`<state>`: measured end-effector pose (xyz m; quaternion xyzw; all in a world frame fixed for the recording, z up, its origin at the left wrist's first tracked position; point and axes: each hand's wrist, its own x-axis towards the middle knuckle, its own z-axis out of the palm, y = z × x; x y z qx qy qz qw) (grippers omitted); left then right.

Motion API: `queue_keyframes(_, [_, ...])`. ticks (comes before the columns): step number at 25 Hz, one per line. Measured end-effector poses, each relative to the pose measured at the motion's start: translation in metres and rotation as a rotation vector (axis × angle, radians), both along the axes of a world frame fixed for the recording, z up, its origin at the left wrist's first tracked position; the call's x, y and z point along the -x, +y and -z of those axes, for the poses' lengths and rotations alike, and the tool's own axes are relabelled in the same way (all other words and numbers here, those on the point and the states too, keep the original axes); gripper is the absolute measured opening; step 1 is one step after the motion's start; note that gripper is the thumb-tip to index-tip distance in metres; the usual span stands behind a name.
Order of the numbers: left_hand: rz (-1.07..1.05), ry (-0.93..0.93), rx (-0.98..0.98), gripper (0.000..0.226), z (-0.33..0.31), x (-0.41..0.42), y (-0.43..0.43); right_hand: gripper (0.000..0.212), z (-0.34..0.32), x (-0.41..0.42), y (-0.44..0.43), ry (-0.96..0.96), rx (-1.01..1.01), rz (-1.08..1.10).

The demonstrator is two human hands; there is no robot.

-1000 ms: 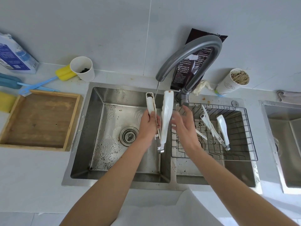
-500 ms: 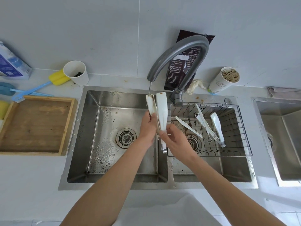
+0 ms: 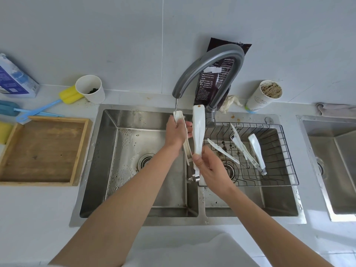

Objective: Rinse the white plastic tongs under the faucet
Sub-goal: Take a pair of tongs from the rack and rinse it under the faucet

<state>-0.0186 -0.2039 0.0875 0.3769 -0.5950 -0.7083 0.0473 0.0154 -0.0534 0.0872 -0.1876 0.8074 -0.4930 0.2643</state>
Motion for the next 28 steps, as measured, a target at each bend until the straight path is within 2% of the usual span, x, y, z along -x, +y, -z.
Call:
queue_keyframes(2, [-0.016, 0.02, 0.04, 0.023, -0.001, 0.009, -0.004, 0.051, 0.0, 0.001, 0.002, -0.011, 0.019, 0.017])
queue_keyframes(7, [-0.12, 0.041, 0.014, 0.03, 0.003, 0.02, -0.007, 0.05, -0.001, 0.005, -0.003, -0.059, 0.066, 0.074])
queue_keyframes(14, [-0.13, 0.029, -0.07, 0.032, 0.015, 0.005, 0.002, 0.032, -0.012, 0.016, -0.019, -0.149, 0.148, 0.108])
queue_keyframes(19, [-0.077, 0.049, -0.104, 0.029, 0.017, -0.009, 0.003, 0.034, -0.008, 0.02, -0.03, -0.178, 0.175, 0.138])
queue_keyframes(28, [0.067, 0.099, -0.046, 0.025, 0.019, -0.017, -0.009, 0.03, -0.014, 0.035, -0.052, -0.189, 0.241, 0.213])
